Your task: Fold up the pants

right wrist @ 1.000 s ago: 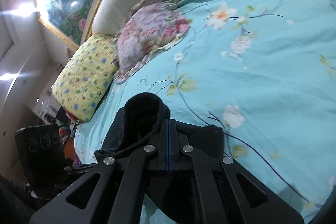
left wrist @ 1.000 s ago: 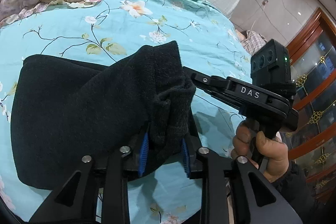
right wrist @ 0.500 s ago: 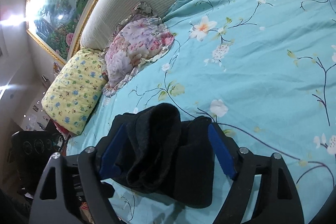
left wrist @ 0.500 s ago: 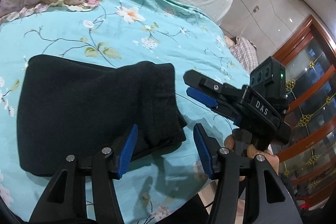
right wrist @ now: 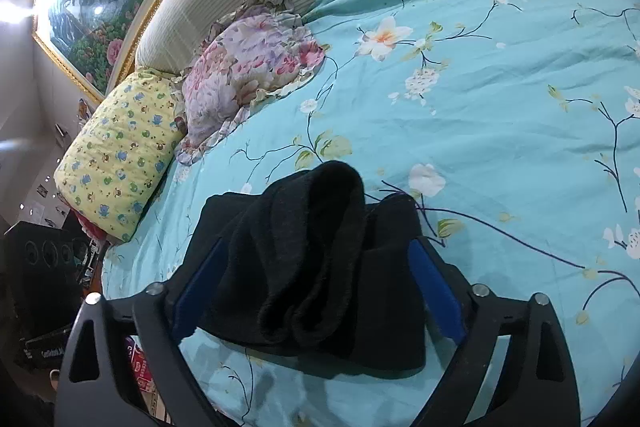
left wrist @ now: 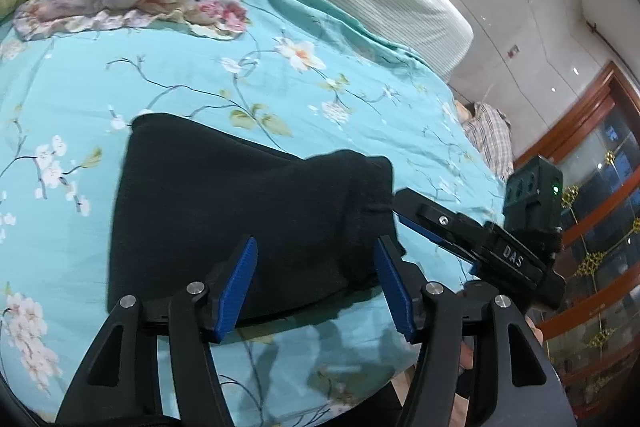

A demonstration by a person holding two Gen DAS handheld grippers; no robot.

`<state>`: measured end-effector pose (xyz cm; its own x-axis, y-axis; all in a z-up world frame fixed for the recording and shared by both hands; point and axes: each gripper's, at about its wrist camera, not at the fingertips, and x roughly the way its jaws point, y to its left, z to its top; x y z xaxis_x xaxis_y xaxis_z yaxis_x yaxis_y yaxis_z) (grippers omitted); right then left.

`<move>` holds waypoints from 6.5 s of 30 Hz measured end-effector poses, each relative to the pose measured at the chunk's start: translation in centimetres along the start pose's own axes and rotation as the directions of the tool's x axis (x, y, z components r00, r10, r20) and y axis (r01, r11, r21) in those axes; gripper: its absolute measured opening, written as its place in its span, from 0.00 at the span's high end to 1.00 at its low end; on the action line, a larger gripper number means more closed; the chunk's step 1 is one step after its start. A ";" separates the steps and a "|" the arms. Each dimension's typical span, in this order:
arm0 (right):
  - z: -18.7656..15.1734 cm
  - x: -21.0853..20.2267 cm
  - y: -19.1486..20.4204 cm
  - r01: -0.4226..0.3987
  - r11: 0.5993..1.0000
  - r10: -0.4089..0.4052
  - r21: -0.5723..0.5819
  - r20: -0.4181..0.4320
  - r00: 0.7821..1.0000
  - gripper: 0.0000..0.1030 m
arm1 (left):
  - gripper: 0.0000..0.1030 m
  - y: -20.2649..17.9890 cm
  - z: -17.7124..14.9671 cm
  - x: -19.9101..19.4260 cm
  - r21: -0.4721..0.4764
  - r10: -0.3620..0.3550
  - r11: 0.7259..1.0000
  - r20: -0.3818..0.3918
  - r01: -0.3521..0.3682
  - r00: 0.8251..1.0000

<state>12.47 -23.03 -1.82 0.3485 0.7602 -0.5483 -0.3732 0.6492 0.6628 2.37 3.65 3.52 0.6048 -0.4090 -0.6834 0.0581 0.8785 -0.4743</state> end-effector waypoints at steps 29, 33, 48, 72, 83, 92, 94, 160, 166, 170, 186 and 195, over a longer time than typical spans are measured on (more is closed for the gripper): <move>-1.5 2.6 1.1 0.185 0.981 -0.180 0.055 -0.082 0.980 0.01 | 0.32 9.6 1.1 -0.4 -0.196 0.098 0.976 -0.006 -0.097 0.995; -1.6 2.8 1.0 0.191 0.980 -0.186 0.062 -0.076 0.980 0.01 | 0.32 10.2 1.4 0.7 -0.203 0.098 0.974 -0.025 -0.101 0.995; -2.5 3.5 -1.2 0.161 0.982 -0.153 0.099 -0.081 0.985 0.19 | 0.26 10.8 2.1 3.5 -0.221 0.085 0.970 -0.066 -0.097 0.994; -3.2 2.6 -2.9 0.047 0.990 -0.041 0.136 -0.050 0.998 0.48 | 0.64 8.7 2.3 5.3 -0.164 0.071 0.983 -0.048 -0.078 0.996; -2.1 1.9 0.2 0.039 0.996 -0.036 0.085 -0.029 0.999 0.53 | 0.66 7.2 2.4 0.0 -0.134 0.078 0.989 0.055 -0.070 0.995; -0.5 4.3 5.3 -0.040 0.999 0.039 -0.021 -0.049 0.998 0.53 | 0.66 10.3 3.2 -5.4 -0.200 0.138 0.974 0.152 -0.107 0.979; -0.1 5.3 6.4 -0.058 0.997 0.055 -0.042 -0.061 0.997 0.53 | 0.66 11.5 3.4 -6.1 -0.217 0.150 0.970 0.159 -0.114 0.976; 2.1 16.1 13.9 -0.100 0.960 0.069 -0.261 -0.125 0.990 0.15 | 0.28 21.8 1.9 -8.1 -0.343 0.403 0.873 0.109 -0.346 0.909; 0.7 14.7 14.3 -0.109 0.947 0.081 -0.303 -0.103 0.991 0.11 | 0.28 20.3 1.1 -8.4 -0.312 0.435 0.869 0.115 -0.384 0.893; -0.1 13.8 15.2 -0.103 0.927 0.073 -0.361 -0.095 0.993 0.09 | 0.27 19.2 0.5 -8.7 -0.292 0.447 0.869 0.118 -0.399 0.887; -3.4 13.7 17.3 -0.107 0.833 0.040 -0.542 -0.134 0.990 0.06 | 0.22 16.3 -2.0 -8.0 -0.215 0.549 0.824 0.075 -0.524 0.833; -4.3 14.2 17.4 -0.125 0.792 0.028 -0.597 -0.169 0.985 0.05 | 0.20 14.5 -3.1 -6.9 -0.126 0.641 0.767 0.097 -0.629 0.761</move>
<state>7.26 -0.82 -0.23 0.1872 0.7718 -0.6077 -0.8527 0.4348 0.2896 -3.36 18.41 -0.35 0.5747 0.2757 -0.7705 -0.4365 0.8997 -0.0037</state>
